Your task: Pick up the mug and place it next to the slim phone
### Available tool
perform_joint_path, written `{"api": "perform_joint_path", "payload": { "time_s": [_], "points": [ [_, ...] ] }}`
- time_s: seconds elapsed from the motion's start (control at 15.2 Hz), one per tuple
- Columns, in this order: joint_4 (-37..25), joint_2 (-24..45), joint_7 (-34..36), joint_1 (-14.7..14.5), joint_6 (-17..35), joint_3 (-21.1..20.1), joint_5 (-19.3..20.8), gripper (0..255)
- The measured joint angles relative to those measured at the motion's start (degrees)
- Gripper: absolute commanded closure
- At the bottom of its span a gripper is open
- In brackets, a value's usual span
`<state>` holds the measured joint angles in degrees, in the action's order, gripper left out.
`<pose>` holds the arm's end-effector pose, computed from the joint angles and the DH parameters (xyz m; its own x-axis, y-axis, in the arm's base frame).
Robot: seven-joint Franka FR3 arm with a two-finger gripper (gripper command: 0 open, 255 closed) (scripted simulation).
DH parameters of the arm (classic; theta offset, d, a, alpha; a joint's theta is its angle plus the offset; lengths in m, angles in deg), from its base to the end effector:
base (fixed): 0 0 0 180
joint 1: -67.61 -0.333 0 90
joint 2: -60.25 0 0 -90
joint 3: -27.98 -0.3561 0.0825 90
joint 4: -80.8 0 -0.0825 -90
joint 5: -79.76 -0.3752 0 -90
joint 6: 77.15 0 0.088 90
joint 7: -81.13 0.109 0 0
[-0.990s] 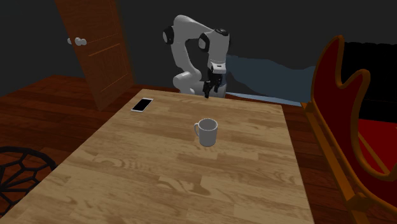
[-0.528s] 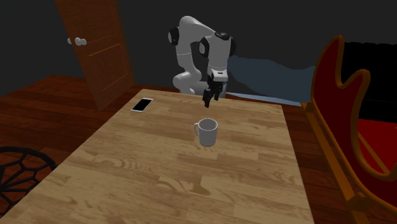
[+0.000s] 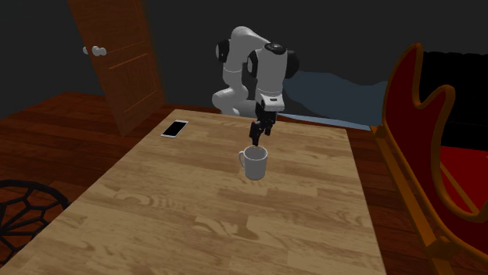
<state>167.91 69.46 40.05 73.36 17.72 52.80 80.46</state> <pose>0.5283 -0.2885 0.6091 0.9807 0.1861 -0.0602 0.1893 -0.9805 0.0527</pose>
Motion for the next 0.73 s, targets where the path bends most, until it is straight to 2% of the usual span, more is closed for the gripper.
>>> {"api": "perform_joint_path", "payload": {
  "time_s": [0.2,0.73],
  "points": [
    [-6.98,5.92,-2.89,2.2,-1.05,0.49,-2.66,0],
    [-2.82,6.64,-3.45,2.46,3.87,0.49,-3.0,0]
  ]
}}
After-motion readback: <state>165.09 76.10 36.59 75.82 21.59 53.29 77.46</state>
